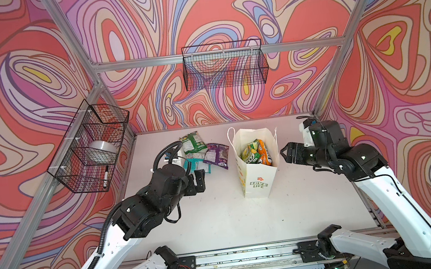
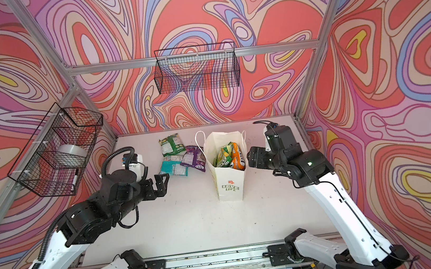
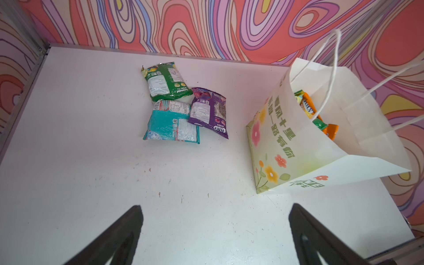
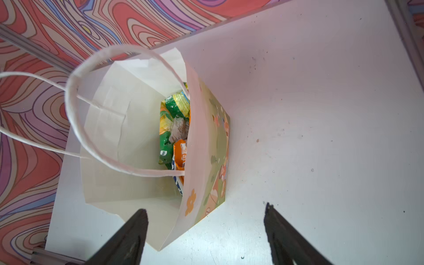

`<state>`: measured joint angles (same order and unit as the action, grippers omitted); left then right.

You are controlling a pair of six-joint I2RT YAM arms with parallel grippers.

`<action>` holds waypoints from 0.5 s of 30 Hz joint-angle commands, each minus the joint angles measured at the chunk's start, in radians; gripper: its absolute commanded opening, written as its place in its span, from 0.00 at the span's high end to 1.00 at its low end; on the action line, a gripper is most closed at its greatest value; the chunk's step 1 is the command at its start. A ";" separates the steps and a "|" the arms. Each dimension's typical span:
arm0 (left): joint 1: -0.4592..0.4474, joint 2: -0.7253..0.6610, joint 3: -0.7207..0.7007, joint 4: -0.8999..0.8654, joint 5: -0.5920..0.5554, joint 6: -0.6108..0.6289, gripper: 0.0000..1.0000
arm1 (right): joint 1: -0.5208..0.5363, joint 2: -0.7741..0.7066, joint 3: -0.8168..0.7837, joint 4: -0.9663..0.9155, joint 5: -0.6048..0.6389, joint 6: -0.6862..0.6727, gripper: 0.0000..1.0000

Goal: Place the snacks into the paper bag
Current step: Place the paper bag at the center of the table, then pick up the snack from the top-center of the table.

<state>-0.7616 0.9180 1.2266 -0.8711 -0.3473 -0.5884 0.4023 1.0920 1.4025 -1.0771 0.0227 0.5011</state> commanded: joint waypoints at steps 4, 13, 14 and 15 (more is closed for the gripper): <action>0.046 0.053 -0.097 0.049 0.005 -0.037 0.00 | 0.072 0.014 -0.045 0.093 0.032 -0.016 0.12; 0.079 0.105 -0.124 0.126 0.026 -0.025 0.00 | 0.072 0.135 -0.052 0.201 0.183 0.007 0.22; 0.081 0.114 -0.121 0.113 0.010 -0.022 0.00 | 0.072 0.150 -0.050 0.214 0.182 0.008 0.24; 0.088 0.123 -0.116 0.097 -0.003 -0.020 0.00 | 0.073 0.168 -0.044 0.219 0.184 0.008 0.26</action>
<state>-0.6876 1.0233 1.0958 -0.7738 -0.3130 -0.6170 0.4709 1.2423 1.3548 -0.9287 0.1547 0.5037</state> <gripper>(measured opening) 0.998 0.750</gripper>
